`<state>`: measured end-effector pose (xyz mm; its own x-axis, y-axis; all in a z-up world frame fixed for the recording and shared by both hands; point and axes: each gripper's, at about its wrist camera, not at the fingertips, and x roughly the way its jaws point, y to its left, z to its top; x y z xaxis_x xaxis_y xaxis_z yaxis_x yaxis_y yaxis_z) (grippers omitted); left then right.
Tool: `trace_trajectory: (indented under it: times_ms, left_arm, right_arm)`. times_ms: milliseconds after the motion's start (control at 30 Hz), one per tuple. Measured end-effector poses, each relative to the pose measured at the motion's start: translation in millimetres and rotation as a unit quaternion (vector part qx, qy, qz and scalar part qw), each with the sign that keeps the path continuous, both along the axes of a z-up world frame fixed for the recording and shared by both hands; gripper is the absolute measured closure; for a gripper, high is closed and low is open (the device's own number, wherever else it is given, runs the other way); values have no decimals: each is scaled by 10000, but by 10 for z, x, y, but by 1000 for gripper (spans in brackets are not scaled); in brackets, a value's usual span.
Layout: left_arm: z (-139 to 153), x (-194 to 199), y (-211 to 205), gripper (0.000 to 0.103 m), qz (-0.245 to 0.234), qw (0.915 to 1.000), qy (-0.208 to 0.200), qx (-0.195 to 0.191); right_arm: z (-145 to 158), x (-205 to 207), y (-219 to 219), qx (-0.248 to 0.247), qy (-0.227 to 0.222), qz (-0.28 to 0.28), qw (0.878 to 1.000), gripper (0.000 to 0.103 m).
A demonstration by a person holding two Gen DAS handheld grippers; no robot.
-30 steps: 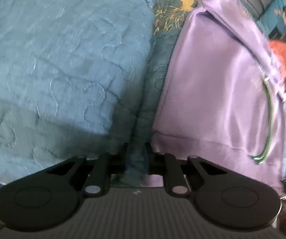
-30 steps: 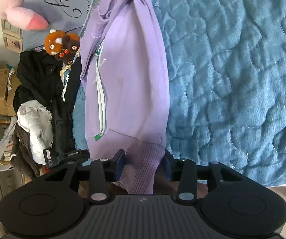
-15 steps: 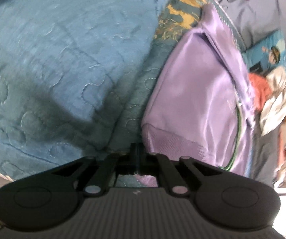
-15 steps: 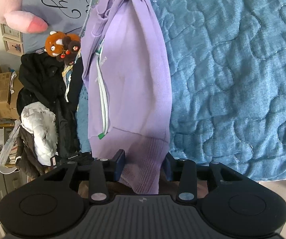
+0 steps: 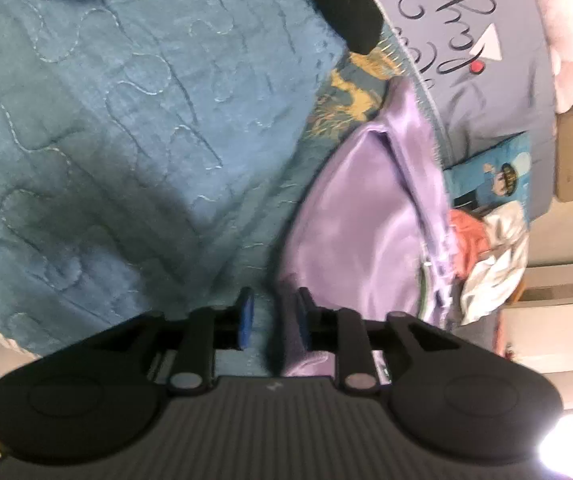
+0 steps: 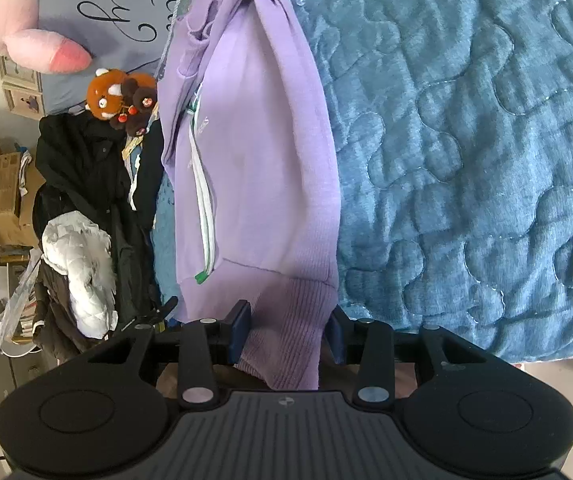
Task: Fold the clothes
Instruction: 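Grasp the sweatshirt hem ribbing with the right gripper while the left gripper grasps the hem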
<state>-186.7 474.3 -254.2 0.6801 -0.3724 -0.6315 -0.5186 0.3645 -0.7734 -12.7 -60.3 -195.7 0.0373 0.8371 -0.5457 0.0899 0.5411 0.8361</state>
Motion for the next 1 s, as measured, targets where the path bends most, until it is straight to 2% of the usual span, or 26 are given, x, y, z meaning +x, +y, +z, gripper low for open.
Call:
trace_trajectory:
  times_ms: [100,333,500,667,767,1000]
  left_arm:
    - [11,-26,-14,74,-51,9999,-100,-79]
    - [-81,209,-168,74,-301,9992,236,66]
    - [-52,249,-190,74,-460,9968,532,370]
    - [-22,179,-151,73,-449,9968,520,405]
    - [-61,216,-194,73,-598,9947,677,486]
    - [-117,249,-265,75,-535,9964,539,386]
  right_arm:
    - [7,-3,-10,1,-6,-17,10000,62]
    - [4,-4,-12,-9,-11,-26,10000,62]
    - [21,16,-12,-58,-68,-1,10000,62]
    - [-3,24,4,-56,-45,-7,10000,62]
    - [14,20,7,-58,-63,-12,10000,62]
    - [21,23,15,-43,-65,-25,10000,62]
